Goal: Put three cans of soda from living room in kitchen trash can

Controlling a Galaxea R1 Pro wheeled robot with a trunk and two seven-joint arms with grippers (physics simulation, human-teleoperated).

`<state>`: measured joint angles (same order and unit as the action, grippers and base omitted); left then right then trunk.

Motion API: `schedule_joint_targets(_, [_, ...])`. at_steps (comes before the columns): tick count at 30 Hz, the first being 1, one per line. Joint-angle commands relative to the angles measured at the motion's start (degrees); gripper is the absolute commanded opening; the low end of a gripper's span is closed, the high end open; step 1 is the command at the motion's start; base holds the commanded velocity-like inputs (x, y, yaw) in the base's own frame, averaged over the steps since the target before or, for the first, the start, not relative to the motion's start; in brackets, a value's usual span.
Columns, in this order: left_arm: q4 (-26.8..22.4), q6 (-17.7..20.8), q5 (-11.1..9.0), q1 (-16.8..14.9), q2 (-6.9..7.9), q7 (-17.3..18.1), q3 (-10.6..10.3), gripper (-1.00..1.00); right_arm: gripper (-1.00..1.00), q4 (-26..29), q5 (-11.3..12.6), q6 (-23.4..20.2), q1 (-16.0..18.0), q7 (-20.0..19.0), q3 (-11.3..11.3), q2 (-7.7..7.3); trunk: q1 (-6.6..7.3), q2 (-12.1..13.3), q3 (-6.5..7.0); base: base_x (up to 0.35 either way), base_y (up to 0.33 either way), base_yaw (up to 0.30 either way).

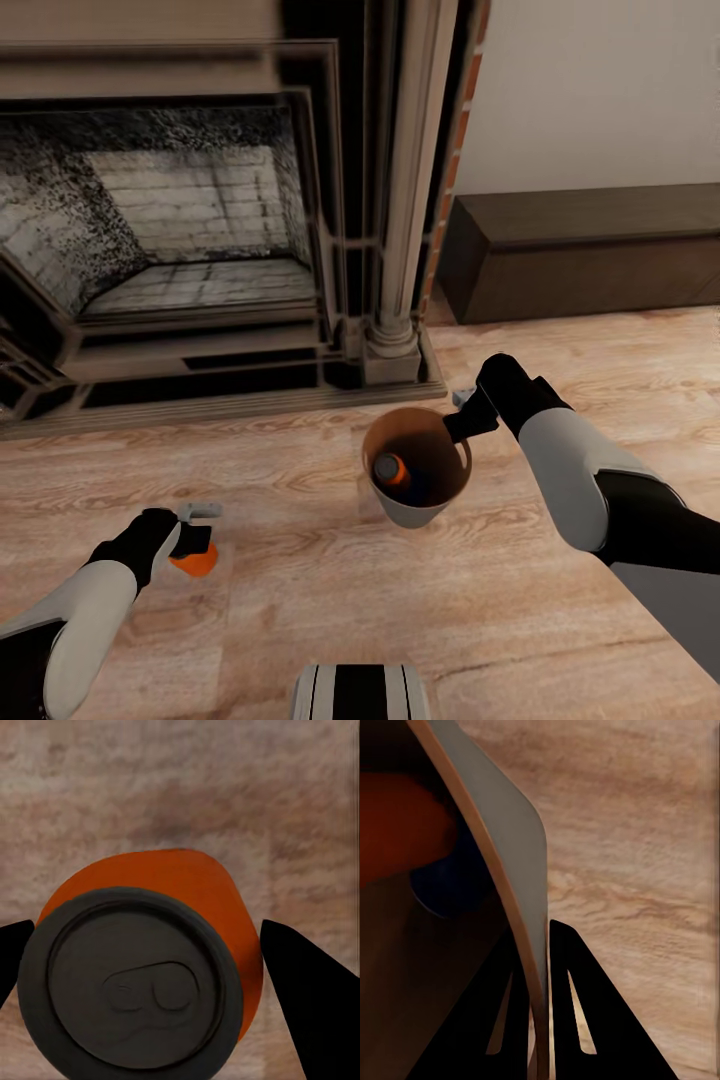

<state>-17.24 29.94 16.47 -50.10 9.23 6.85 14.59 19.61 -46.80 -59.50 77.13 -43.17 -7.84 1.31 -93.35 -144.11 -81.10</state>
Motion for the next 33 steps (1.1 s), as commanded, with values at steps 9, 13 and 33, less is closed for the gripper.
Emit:
schedule_joint_targets(9, [-2.5,3.7,-0.7,-0.1,-0.11,1.1,-0.3,-1.00,-1.00,0.3,0.5,0.3,-0.5,0.0,-0.3,0.49,0.21,0.1,1.77,0.000,0.000,0.000])
schedule_joint_targets(13, [-3.8,3.2,-2.4,0.3,-1.44,2.4,-1.5,-1.00,-1.00,-0.4,-1.5,1.4,-1.9,0.0,-0.7,0.87,0.21,0.1,1.77,0.000,0.000,0.000])
schedule_joint_targets(33, [-5.8,2.2,-0.4,-1.4,-0.51,2.2,-2.6,-1.00,-1.00,0.2,-13.8,2.5,-3.4,-0.6,-0.8,-0.34,0.23,0.1,2.00,0.000,0.000,0.000])
